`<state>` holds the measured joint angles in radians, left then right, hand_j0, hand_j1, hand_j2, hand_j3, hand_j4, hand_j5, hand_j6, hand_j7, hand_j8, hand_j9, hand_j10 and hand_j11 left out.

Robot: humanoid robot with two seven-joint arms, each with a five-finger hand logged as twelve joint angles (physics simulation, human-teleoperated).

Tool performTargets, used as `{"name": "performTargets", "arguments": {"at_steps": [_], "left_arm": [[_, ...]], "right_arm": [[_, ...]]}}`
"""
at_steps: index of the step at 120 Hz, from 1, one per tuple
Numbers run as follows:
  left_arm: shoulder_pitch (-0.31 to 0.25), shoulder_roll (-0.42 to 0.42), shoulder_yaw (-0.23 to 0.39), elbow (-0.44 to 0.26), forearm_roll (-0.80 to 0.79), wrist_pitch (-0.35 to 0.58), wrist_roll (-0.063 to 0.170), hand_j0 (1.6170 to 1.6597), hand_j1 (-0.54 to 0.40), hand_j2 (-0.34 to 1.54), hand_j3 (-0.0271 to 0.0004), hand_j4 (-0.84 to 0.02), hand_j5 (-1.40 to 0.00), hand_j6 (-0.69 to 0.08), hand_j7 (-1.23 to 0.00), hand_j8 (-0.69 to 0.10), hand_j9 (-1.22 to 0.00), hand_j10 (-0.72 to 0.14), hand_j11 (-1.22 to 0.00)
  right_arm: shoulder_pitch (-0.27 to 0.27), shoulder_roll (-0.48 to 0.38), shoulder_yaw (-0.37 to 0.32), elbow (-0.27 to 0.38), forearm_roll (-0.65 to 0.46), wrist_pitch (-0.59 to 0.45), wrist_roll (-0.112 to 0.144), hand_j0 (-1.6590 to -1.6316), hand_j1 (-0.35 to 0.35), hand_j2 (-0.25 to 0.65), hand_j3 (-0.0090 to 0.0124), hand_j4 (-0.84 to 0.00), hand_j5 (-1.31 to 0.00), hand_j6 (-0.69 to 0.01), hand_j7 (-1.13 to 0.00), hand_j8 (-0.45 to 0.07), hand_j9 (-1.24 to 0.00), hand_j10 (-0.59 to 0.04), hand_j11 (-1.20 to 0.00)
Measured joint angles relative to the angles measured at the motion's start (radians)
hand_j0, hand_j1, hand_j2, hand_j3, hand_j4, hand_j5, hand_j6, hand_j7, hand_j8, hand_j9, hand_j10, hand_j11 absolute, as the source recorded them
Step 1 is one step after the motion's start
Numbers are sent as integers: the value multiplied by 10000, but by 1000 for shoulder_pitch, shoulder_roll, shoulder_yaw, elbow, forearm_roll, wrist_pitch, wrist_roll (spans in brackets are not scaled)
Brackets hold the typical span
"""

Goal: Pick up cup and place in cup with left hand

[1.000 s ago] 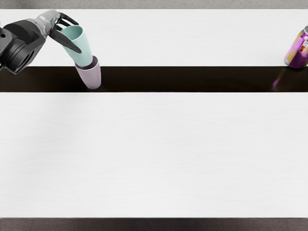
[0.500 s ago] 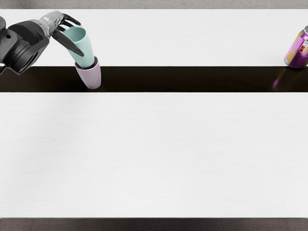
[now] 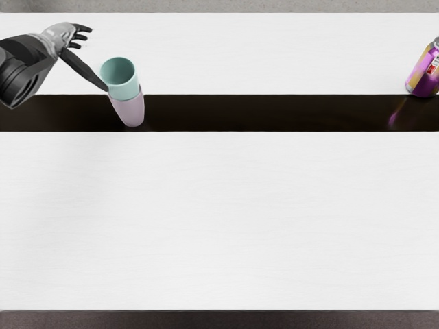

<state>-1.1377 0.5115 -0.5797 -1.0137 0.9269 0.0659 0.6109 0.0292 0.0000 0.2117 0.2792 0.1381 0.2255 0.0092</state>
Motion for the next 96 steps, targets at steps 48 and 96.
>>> {"name": "performTargets", "arguments": {"at_steps": [48, 96], "left_arm": [[36, 309, -7, -7, -408, -447, 0, 16580, 3274, 55, 0, -222, -256, -223, -254, -227, -252, -217, -251], [228, 464, -13, -7, -1147, -673, 0, 16581, 3442, 3, 0, -40, -53, -38, -52, -39, -52, -39, -52]], "right_arm": [[0, 0, 0, 0, 0, 0, 0, -16581, -3489, -2, 0, -1, 1, 6, 0, 5, 0, 3, 0], [0, 0, 0, 0, 0, 0, 0, -16581, -3489, -2, 0, 0, 1, 8, 0, 6, 1, 4, 0]]}}
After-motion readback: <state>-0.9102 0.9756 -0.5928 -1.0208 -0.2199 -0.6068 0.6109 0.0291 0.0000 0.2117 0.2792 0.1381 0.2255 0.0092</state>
